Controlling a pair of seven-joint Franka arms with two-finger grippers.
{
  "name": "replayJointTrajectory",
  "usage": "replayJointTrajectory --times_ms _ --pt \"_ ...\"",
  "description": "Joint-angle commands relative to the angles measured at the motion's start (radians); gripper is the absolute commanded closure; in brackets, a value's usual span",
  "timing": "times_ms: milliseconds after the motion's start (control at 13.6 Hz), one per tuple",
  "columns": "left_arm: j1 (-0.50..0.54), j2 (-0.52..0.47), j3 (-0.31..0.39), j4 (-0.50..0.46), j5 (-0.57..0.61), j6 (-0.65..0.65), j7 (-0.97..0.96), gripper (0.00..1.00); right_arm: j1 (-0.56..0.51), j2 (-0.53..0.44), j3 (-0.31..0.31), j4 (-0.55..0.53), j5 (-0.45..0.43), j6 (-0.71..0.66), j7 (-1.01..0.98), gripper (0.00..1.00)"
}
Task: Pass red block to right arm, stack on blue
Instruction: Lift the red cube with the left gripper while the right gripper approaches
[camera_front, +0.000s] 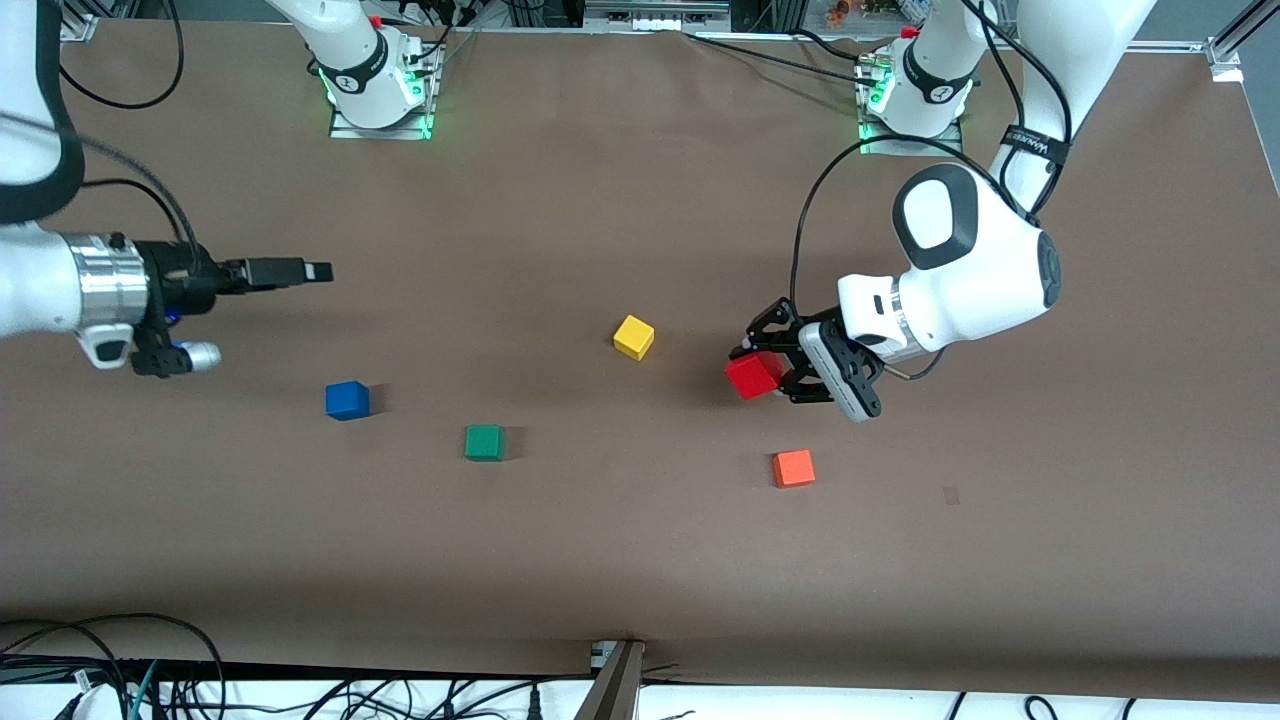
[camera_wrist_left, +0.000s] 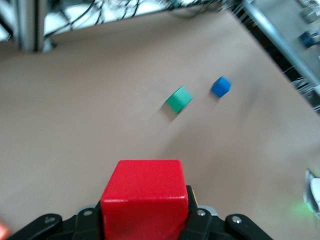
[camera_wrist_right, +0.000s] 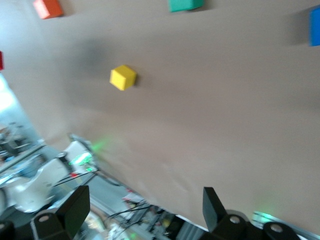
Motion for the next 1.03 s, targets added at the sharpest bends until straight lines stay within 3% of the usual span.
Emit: replayJointTrajectory --times_ms 0,368,735,956 --pt "0.004 0.092 -0.026 0.099 -0.091 -0.025 0.191 0.91 -0.012 0.063 0.006 0.01 0.141 -0.017 -0.025 0.0" --pt "-0.011 0.219 -0.13 0.183 -0.243 -0.018 0.461 0.96 -0.012 0.197 0.006 0.009 0.433 -0.062 -0.065 0.0" --pt "-0.081 0.233 -0.135 0.183 -0.539 0.013 0.777 0.99 0.003 0.281 0.012 -0.063 0.654 -0.057 -0.127 0.0" --pt "-0.161 0.256 -0.132 0.19 -0.592 0.12 0.799 0.98 0.047 0.3 0.012 -0.147 0.838 -0.047 -0.164 0.0"
